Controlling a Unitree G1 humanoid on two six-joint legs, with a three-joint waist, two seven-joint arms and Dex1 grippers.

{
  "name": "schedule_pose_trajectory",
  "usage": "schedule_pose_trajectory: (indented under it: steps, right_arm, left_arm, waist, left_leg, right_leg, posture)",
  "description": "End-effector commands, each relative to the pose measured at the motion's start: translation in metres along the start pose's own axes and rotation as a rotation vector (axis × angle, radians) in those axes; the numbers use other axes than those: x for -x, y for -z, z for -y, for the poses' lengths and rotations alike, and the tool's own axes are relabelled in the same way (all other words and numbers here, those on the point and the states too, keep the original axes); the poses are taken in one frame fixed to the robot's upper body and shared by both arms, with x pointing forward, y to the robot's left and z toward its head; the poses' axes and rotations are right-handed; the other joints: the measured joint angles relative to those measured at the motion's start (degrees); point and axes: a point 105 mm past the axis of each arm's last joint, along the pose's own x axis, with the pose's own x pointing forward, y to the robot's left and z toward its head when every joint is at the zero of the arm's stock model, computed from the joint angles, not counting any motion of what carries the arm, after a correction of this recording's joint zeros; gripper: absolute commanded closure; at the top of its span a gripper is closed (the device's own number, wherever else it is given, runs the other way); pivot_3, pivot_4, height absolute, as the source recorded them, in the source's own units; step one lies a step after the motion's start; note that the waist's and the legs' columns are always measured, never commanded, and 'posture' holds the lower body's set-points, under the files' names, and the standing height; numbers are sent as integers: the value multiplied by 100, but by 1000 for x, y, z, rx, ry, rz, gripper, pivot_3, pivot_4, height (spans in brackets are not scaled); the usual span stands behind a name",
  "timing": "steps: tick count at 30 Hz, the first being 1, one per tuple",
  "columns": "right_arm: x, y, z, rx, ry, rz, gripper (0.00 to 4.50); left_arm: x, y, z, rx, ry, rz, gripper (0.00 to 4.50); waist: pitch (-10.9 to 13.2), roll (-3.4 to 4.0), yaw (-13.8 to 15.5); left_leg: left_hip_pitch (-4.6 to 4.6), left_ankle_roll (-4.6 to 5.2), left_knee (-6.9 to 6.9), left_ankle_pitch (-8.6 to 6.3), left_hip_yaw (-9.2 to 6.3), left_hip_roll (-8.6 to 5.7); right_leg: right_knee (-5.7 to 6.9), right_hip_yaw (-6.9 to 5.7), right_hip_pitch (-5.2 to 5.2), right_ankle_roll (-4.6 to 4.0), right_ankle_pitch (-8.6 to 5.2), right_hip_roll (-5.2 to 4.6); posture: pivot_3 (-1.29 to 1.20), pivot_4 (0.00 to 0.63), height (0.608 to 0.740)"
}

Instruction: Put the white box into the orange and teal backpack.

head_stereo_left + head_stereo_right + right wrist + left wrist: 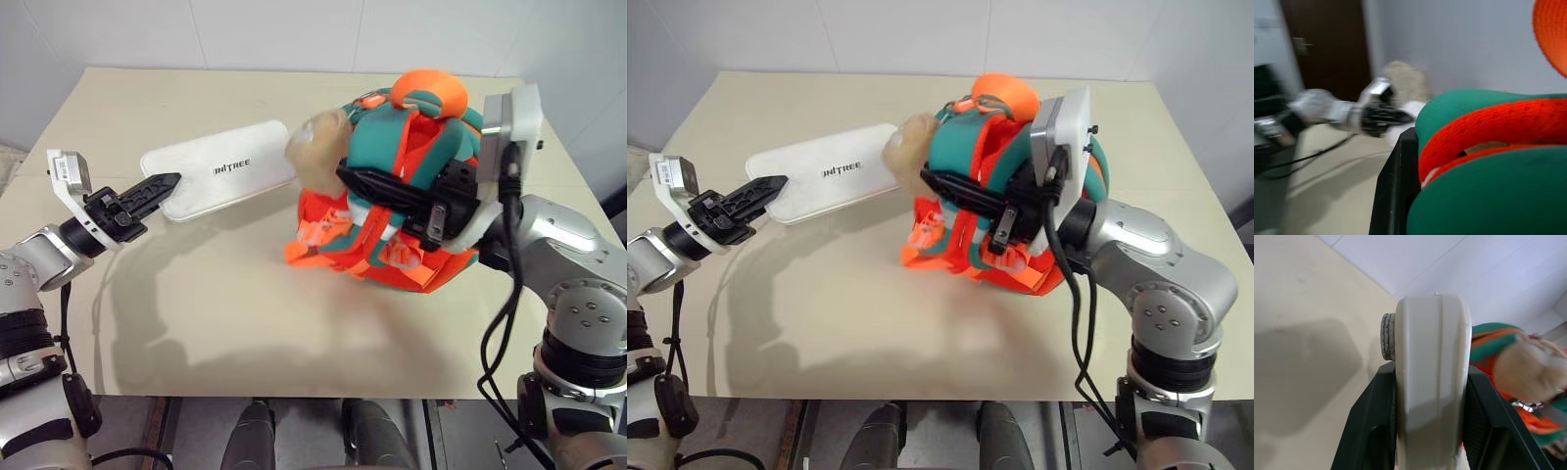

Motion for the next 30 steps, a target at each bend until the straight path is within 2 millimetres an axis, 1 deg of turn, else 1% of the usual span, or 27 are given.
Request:
schedule_pose_trajectory:
  steps: [1, 4, 6, 12, 16, 19, 21, 24, 26, 28, 30]
  right_arm:
    - [13, -9, -22, 44, -124, 6, 4500]
    - [23, 13, -25, 70, -173, -95, 4500]
    - [28, 21, -26, 87, -203, -130, 4500]
    - [43, 24, -35, 107, -319, -108, 4500]
    - [52, 25, -38, 82, -381, -139, 4500]
    - [55, 28, -40, 74, -420, -158, 4500]
    - [55, 31, -37, 84, -414, -162, 4500]
    - [54, 36, -30, 81, -382, -160, 4500]
    - [55, 39, -27, 69, -367, -160, 4500]
    - [56, 43, -24, 53, -349, -163, 4500]
    - [57, 44, -23, 40, -336, -162, 4500]
  left_arm:
    - [4, -15, 16, -97, 67, 17, 3191]
    - [7, -15, 21, -115, 91, 3, 3191]
    - [10, -14, 27, -129, 111, -12, 3191]
    - [24, -11, 41, -195, 143, -77, 3191]
    - [28, -12, 48, -250, 148, -103, 3191]
    - [30, -15, 53, -303, 154, -112, 3191]
    - [31, -20, 59, -367, 175, -89, 3191]
    - [37, -29, 74, -461, 208, -50, 3191]
    - [40, -34, 88, -464, 258, -31, 3191]
    - [43, -34, 96, -469, 272, -45, 3191]
    - [43, -34, 100, -499, 260, -59, 3191]
  waist:
    - [0, 0, 11]
    - [0, -1, 0]
    - [0, -1, -6]
    - [0, 0, -48]
    - [0, 0, -11]
    - [0, -1, 2]
    - [0, -1, -1]
    - [0, -1, -6]
    - [0, 0, -24]
    - [0, -1, -15]
    - [0, 0, -12]
  left_leg:
    - [0, 0, 0, 0, 0, 0]
    - [-1, 1, 1, -1, 1, -1]
    - [0, 2, 4, -1, 1, -1]
    - [3, 2, 8, -1, 2, 3]
    - [2, 2, 11, -2, 4, 3]
    - [3, 2, 13, -2, 3, 3]
    - [2, 2, 15, -2, 4, 3]
    - [2, 2, 15, -2, 4, 3]
    - [2, 1, 15, -2, 4, 3]
    - [3, 2, 14, -3, 4, 4]
    - [2, 3, 14, -4, 4, 4]
  right_leg:
    - [-1, 0, 0, 0, 0, -1]
    - [-3, 0, 1, 0, -1, -1]
    - [0, 0, 1, 1, -1, 0]
    - [6, 0, 1, 0, -2, 1]
    - [4, 1, 1, 0, -2, 1]
    - [5, 0, 2, -2, -3, 1]
    - [4, 0, 3, -1, -2, 1]
    - [3, 0, 4, -1, -2, 0]
    - [4, 1, 4, -2, -3, 1]
    - [5, 1, 3, -3, -3, 1]
    - [4, 1, 3, -2, -4, 0]
  posture:
    - [0, 150, 740]
    - [0, 150, 740]
    - [0, 150, 740]
    - [0, 150, 740]
    - [0, 150, 740]
    - [0, 150, 740]
    - [0, 150, 740]
    - [0, 150, 740]
    - [0, 150, 740]
    - [0, 150, 740]
    - [0, 150, 740]
